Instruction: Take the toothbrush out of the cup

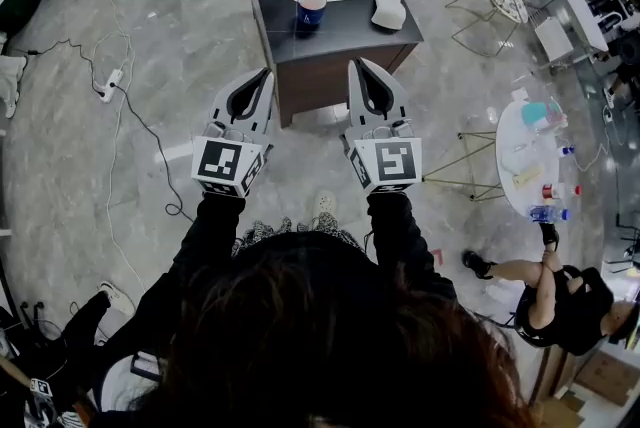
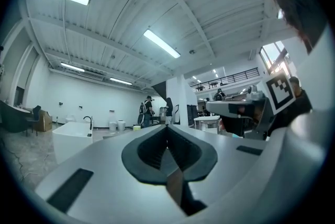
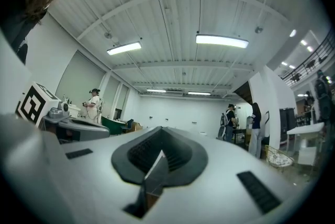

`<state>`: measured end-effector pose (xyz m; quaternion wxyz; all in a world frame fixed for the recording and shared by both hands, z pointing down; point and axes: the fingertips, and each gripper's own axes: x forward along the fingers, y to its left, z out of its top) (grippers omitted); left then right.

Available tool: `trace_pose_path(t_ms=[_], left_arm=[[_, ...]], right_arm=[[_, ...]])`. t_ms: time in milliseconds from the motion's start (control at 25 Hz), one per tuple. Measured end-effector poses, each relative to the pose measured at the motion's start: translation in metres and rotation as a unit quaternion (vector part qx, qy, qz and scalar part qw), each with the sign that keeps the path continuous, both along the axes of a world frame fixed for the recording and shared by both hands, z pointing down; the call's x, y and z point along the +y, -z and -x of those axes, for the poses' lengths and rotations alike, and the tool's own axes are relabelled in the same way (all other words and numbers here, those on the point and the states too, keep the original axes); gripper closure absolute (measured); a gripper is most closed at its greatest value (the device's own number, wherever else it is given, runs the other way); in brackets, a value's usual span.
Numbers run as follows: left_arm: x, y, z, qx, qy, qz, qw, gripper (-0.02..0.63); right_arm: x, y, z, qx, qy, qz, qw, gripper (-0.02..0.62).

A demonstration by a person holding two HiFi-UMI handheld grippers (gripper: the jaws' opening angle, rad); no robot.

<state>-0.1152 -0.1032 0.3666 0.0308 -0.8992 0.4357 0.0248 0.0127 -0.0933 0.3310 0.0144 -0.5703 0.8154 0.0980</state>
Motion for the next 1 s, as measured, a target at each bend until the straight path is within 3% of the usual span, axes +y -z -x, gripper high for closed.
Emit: trace_pose_path(t_ms=[720, 1000], left_arm=[[-0.069, -0.01, -0.063, -0.012, 0.086, 0.009, 0.9962, 0.598], [-0.087, -0.03, -0.068, -0.018, 0.106, 0.045, 0.9932, 0.598]], right_arm=[[-0.063, -0.011, -0.08, -0.006, 0.063, 0.002, 0.998, 0.591], [-0.078, -0.017, -0.094, -0.014, 0.072, 0.012, 0.997, 0.591]])
